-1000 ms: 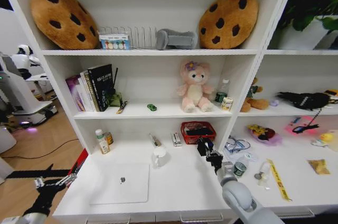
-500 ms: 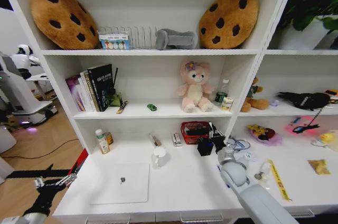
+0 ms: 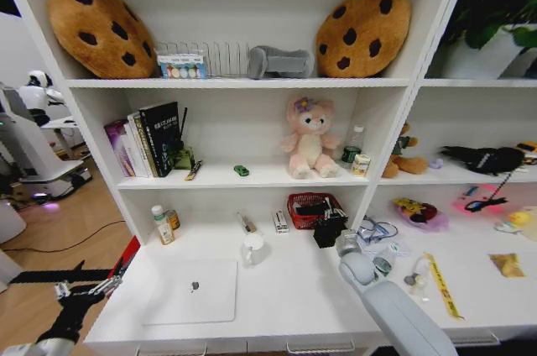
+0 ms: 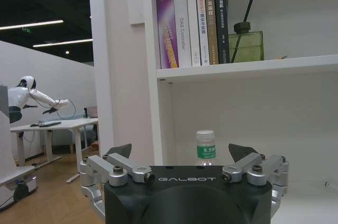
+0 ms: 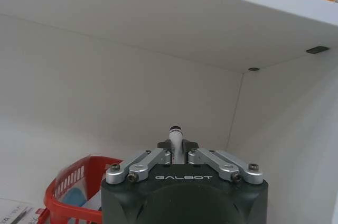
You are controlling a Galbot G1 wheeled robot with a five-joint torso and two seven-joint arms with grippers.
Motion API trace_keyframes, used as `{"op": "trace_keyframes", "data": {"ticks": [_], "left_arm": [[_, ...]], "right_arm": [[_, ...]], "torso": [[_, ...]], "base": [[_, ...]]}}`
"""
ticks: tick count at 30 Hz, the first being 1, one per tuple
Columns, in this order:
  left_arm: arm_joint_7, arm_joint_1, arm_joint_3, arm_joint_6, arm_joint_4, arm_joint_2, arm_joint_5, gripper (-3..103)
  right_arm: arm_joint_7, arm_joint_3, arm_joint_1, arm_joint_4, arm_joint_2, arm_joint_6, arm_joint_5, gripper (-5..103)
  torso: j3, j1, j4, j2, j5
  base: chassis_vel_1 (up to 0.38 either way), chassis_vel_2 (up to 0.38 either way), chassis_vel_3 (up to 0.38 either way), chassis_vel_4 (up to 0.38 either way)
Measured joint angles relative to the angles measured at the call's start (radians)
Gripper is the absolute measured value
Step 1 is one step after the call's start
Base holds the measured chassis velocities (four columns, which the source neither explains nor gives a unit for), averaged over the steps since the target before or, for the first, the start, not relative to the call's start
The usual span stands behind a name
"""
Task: Organize the objects on the table.
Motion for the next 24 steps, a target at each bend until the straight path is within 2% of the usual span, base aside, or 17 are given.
{"op": "trace_keyframes", "data": {"ticks": [8,21,24], "left_arm": [[0.0,0.0,0.0,0.0,0.0,0.0,0.0,100],[0.0,0.0,0.0,0.0,0.0,0.0,0.0,100],[0.0,0.0,0.0,0.0,0.0,0.0,0.0,100]], "right_arm": [[0.0,-0.024,0.017,-0.029,0.02,0.008,-0.006,9],[-0.007,-0.013,0.003,-0.028,0.006,0.013,-0.013,8],[-0.03,-0.003,-0.022,-0.01,-0.002,0.021,-0.017,24]], "torso": [[0.0,0.0,-0.0002,0.0,0.0],[0.0,0.0,-0.0001,0.0,0.0],[0.0,0.0,-0.0001,0.0,0.0001]], "base": [[0.0,0.0,0.0,0.0],[0.0,0.0,0.0,0.0],[0.0,0.0,0.0,0.0]]}}
